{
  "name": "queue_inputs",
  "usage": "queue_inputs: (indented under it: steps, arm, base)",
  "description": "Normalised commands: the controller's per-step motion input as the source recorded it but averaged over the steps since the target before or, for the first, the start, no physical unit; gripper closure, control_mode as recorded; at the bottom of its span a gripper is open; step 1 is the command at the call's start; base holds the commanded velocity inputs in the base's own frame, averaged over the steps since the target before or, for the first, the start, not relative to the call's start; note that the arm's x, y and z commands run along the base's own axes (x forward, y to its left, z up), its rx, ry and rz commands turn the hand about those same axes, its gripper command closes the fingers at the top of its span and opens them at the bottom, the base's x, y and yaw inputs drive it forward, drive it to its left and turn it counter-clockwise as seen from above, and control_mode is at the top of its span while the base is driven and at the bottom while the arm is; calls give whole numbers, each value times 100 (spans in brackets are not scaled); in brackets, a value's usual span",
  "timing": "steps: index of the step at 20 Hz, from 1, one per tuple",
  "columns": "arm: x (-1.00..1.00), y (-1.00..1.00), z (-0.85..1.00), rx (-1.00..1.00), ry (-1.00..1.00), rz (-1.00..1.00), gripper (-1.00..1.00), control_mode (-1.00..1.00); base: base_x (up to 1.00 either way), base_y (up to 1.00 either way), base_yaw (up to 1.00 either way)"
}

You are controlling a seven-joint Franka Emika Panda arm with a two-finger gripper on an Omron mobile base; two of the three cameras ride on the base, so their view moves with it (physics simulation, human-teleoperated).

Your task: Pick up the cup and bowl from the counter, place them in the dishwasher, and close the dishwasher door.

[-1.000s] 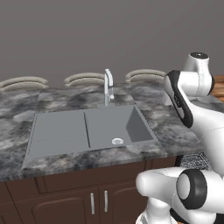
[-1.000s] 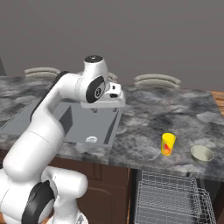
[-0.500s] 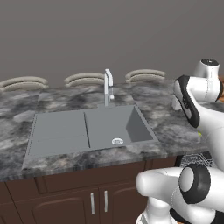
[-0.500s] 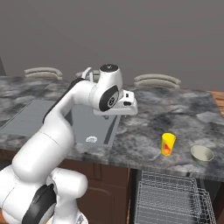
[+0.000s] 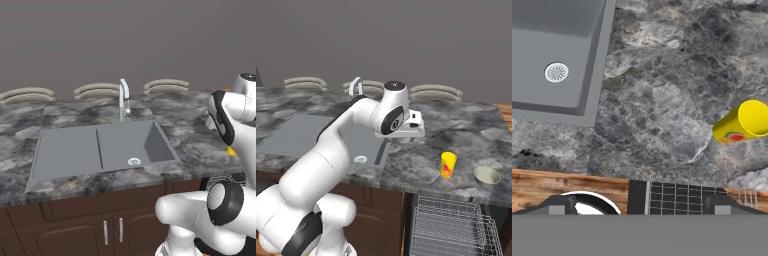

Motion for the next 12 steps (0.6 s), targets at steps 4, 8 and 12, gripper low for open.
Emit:
queue_inputs:
  steps: [4,8,12]
  arm:
    - [0,-39,-20,0,0,0,-100,-100]
    - [3,-38,-28,0,0,0,-100,-100]
    - [9,-35,-32,0,0,0,-100,-100]
  base:
    - [0,0,0]
    - [0,0,0]
    - [0,0,0]
